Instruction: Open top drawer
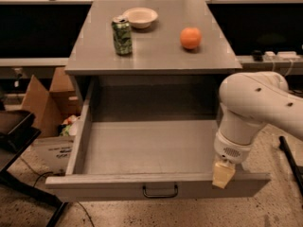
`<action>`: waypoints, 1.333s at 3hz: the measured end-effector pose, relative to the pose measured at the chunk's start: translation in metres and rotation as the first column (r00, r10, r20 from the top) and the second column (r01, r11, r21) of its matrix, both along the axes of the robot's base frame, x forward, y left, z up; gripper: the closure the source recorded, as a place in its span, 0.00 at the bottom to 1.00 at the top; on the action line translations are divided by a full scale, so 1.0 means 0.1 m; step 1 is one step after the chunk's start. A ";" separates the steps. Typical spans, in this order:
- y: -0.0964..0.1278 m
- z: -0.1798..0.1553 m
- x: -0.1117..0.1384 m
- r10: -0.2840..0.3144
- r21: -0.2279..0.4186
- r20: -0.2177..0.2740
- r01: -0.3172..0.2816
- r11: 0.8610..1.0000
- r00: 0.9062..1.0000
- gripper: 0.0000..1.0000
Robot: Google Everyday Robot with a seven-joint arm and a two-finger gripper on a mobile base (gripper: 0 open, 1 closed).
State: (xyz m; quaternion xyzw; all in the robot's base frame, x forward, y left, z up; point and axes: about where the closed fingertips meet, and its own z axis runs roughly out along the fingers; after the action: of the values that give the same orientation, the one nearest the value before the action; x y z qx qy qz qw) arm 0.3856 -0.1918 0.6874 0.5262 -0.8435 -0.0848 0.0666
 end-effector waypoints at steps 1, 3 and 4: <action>0.00 0.00 0.00 0.000 0.000 0.000 0.000 1.000 1.000 0.81; 0.00 0.00 0.00 0.000 0.000 0.000 0.000 1.000 1.000 0.34; 0.00 0.03 -0.01 0.008 0.016 0.007 -0.008 1.000 1.000 0.11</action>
Offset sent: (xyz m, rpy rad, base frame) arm 0.0000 0.0000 0.0000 0.0000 0.0000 0.0000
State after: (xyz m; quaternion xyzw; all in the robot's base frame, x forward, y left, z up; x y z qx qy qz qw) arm 0.3848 -0.1916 0.6902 0.5302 -0.8410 -0.0895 0.0599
